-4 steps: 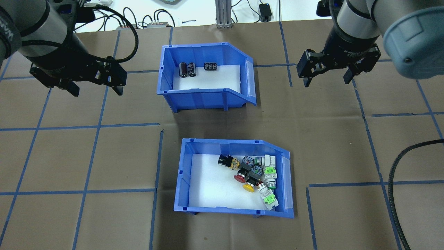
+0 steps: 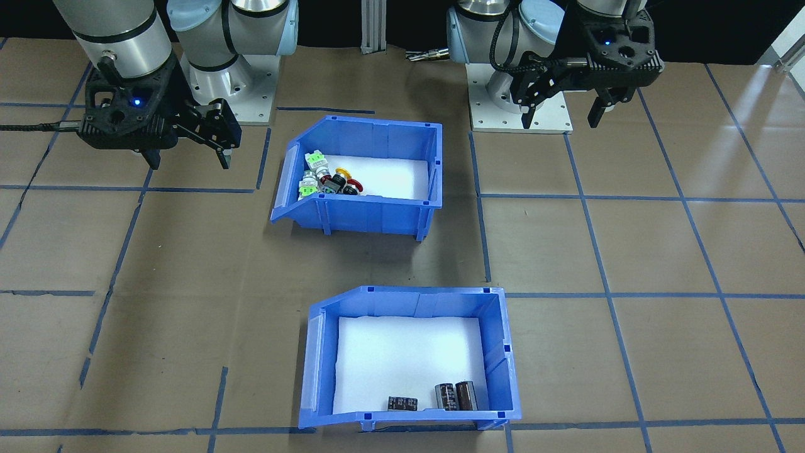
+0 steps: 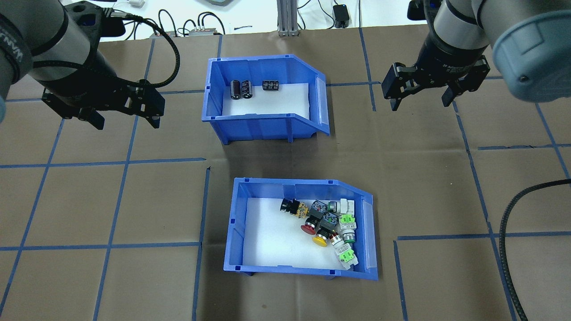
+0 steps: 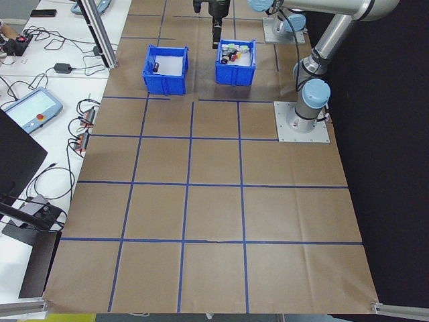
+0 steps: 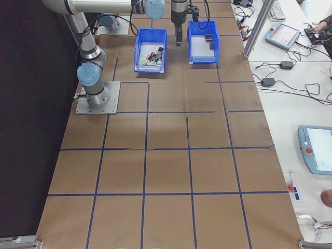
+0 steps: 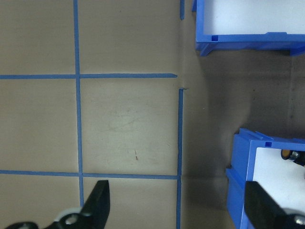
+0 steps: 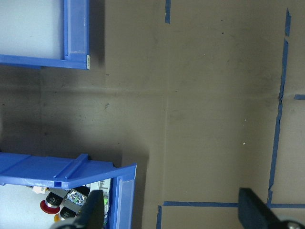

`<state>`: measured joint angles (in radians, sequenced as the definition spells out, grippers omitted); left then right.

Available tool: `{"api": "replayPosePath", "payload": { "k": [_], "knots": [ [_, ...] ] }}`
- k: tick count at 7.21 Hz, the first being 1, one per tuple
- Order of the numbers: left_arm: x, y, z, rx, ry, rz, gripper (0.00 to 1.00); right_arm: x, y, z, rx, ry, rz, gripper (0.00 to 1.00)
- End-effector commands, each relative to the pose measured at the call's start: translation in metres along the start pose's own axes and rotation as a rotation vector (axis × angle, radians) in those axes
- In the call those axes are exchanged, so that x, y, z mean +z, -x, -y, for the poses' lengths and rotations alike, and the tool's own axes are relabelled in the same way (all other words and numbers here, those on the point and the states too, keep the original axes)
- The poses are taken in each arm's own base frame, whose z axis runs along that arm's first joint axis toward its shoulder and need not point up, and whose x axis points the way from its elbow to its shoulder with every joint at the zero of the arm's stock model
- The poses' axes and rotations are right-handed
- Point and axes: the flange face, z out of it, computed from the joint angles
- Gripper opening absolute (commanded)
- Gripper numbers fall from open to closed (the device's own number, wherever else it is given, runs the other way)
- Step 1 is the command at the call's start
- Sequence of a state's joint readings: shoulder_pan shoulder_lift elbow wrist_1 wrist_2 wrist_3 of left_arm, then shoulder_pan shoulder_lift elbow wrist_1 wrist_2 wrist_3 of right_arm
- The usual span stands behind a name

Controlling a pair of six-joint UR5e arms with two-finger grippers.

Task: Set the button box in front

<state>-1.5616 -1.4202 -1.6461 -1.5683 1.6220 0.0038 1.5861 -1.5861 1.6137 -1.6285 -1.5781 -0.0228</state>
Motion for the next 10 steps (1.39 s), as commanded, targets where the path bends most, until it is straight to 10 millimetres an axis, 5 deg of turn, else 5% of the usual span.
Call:
{"api": "replayPosePath", "payload": {
  "k": [1, 10],
  "knots": [
    [0.006, 0.000, 0.004, -0.001, 0.004, -0.001, 1.00, 0.001, 0.000, 0.000, 0.000, 0.001, 0.001, 1.00],
    [-0.003, -0.001, -0.011, 0.004, 0.024, -0.002, 1.00, -0.009, 0.001, -0.007, 0.006, -0.019, 0.002, 1.00]
  ]
}}
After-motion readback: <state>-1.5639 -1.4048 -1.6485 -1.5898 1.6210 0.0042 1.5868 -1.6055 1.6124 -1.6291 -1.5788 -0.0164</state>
